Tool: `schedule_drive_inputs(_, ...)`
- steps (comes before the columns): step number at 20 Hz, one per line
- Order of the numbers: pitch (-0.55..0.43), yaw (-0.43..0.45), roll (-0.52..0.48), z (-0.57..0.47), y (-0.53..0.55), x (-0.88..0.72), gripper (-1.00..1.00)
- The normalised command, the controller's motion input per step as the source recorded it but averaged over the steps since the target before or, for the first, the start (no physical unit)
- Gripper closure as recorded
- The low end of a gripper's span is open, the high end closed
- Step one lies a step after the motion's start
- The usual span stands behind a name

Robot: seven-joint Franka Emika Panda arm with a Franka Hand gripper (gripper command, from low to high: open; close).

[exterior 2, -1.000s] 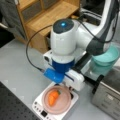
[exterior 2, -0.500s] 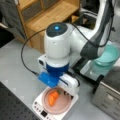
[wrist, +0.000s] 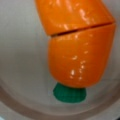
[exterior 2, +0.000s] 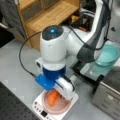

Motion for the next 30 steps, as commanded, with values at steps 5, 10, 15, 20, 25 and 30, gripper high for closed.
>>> schedule_drive_inputs(5, 0.249, -0.124, -0.344, 0.12, 0.12, 0.5, -1.0)
schedule_drive_inputs(10, 0.293, -0.044, -0.554, -0.05, 0.21, 0.34, -1.0)
schedule_drive_inputs(15, 0.259, 0.013, -0.58, -0.07, 0.3, 0.18, -1.0)
schedule_drive_inputs(20, 0.149, 0.072, -0.351, 0.06, 0.22, 0.1, -1.0)
schedule_drive_inputs(25, 0.087, 0.096, -0.217, 0.12, 0.02, 0.03, -1.0)
schedule_drive_inputs(30, 0.053, 0.114, -0.156, 0.05, -0.08, 0.03, -1.0)
